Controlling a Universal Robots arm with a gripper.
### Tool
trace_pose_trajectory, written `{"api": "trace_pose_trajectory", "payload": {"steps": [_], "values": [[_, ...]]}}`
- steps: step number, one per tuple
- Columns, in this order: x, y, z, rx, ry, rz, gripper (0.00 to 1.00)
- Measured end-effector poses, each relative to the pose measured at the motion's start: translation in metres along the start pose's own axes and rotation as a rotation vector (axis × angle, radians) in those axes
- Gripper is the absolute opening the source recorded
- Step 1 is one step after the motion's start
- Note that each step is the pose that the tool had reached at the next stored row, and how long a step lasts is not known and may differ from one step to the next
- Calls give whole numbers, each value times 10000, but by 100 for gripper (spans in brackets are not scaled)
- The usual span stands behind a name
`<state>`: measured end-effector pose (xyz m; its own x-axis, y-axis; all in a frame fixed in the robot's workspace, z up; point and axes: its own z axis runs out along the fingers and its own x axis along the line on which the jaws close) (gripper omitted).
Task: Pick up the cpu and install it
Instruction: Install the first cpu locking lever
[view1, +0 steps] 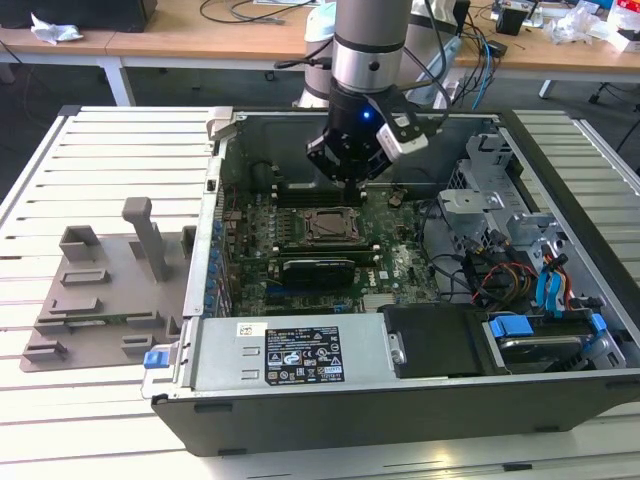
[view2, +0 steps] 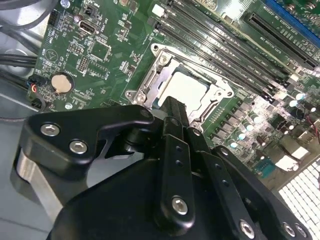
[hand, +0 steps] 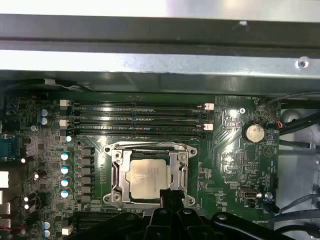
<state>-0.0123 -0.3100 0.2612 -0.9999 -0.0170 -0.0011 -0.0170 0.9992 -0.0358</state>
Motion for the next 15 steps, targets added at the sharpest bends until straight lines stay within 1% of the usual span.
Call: {"api": "trace_pose_trajectory", "payload": {"steps": [5, 12, 14, 15], "values": [[0, -2, -71, 0, -1, 0, 11], [0, -3, -96, 3, 0, 0, 11], [0, -4, -109, 3, 0, 0, 11], [0, -5, -126, 3, 0, 1, 11]]}}
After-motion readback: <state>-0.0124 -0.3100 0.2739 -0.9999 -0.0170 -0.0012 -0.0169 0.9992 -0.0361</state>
